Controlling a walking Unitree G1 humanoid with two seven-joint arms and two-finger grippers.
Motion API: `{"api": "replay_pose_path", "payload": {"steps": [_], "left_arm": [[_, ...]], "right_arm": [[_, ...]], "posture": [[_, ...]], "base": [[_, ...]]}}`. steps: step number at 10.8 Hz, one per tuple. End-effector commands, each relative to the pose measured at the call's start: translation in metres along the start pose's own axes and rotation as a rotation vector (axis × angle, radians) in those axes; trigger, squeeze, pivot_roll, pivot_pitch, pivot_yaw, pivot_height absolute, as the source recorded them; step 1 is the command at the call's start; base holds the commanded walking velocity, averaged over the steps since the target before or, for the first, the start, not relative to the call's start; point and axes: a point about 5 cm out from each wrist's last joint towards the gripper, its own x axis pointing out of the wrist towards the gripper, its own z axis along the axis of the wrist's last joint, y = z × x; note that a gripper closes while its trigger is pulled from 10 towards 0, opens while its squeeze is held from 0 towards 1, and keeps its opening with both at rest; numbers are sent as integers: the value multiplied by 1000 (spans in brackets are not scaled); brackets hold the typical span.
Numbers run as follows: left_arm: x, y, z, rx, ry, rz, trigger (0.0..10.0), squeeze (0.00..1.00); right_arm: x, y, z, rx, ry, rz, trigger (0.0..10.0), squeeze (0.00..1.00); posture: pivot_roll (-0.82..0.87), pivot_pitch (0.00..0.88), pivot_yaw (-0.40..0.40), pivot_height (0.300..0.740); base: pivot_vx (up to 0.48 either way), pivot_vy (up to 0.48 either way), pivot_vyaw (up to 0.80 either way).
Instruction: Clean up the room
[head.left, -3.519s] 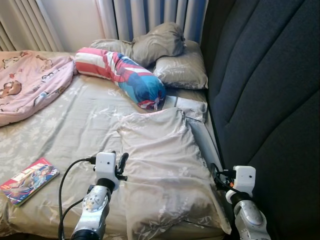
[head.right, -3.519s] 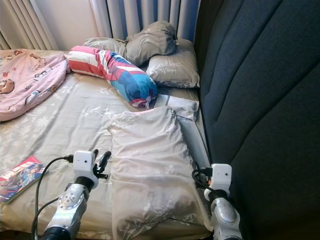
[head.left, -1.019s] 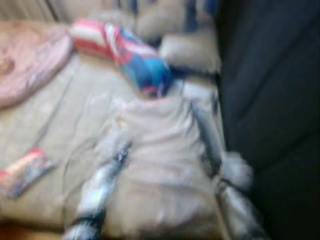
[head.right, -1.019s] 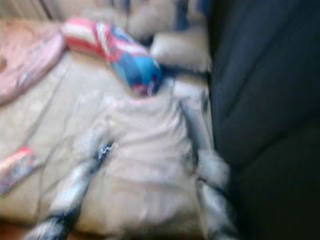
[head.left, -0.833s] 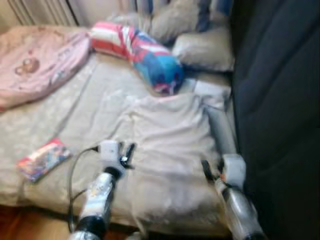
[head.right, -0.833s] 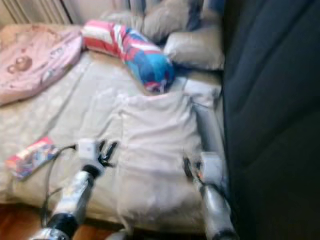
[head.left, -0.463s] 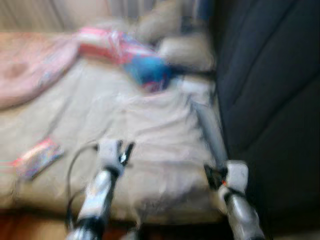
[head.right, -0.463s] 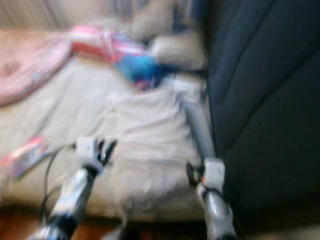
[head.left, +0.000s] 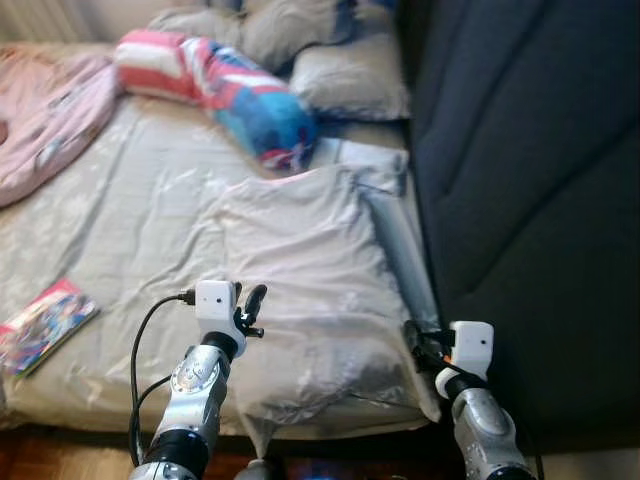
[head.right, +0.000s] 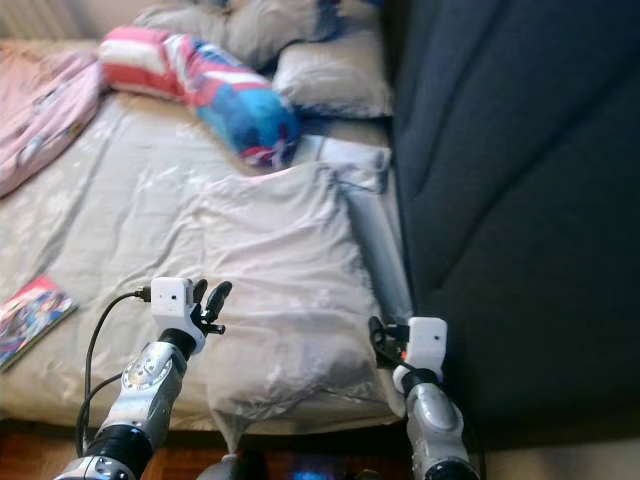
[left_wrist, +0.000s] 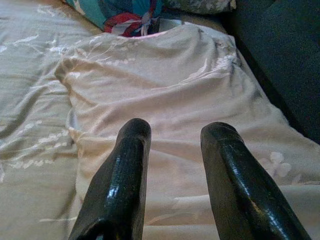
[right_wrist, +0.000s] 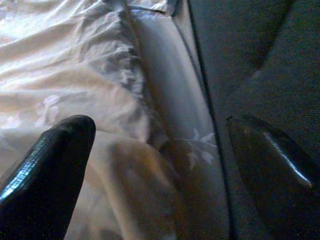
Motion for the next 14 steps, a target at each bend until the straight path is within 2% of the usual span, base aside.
{"api": "replay_pose_path", "payload": {"steps": [1, 3, 4, 5, 6, 7, 9, 12, 14], "left_arm": [[-4, 3, -6, 15, 32, 8, 10000, 0], [-3, 4, -8, -5, 46, 25, 10000, 0], [3, 4, -10, -58, 88, 65, 10000, 0], [8, 4, -9, -58, 108, 78, 10000, 0], [12, 6, -7, -79, 122, 94, 10000, 1000], [17, 8, -3, -108, 126, 116, 10000, 1000], [24, 13, 2, -105, 154, 149, 10000, 1000], [21, 19, -4, -150, 185, 195, 10000, 1000], [15, 26, -9, -161, 194, 232, 10000, 1000]], "right_arm": [[-3, 1, -7, 8, 30, 2, 10000, 0], [-1, 3, -6, -7, 43, 23, 10000, 0], [6, 4, 1, -33, 50, 48, 10000, 0], [13, 7, 10, -43, 42, 82, 10000, 0], [18, 10, 16, -76, 55, 105, 10000, 1000], [25, 13, 26, -88, 51, 121, 10000, 1000], [38, 17, 40, -164, 109, 147, 10000, 1000], [44, 16, 48, -201, 153, 178, 10000, 1000], [45, 13, 52, -186, 128, 173, 10000, 1000]], "posture": [[60, 162, -11, 740], [63, 166, -10, 740], [56, 172, -11, 740], [59, 180, -15, 740], [58, 191, -17, 740], [62, 217, -20, 740], [72, 286, -33, 740], [77, 363, -63, 740], [79, 412, -73, 740]], "base": [[0, 0, 0], [0, 0, 0], [0, 0, 0], [0, 0, 0], [0, 0, 0], [0, 0, 0], [0, 0, 0], [0, 0, 0], [0, 0, 0]]}}
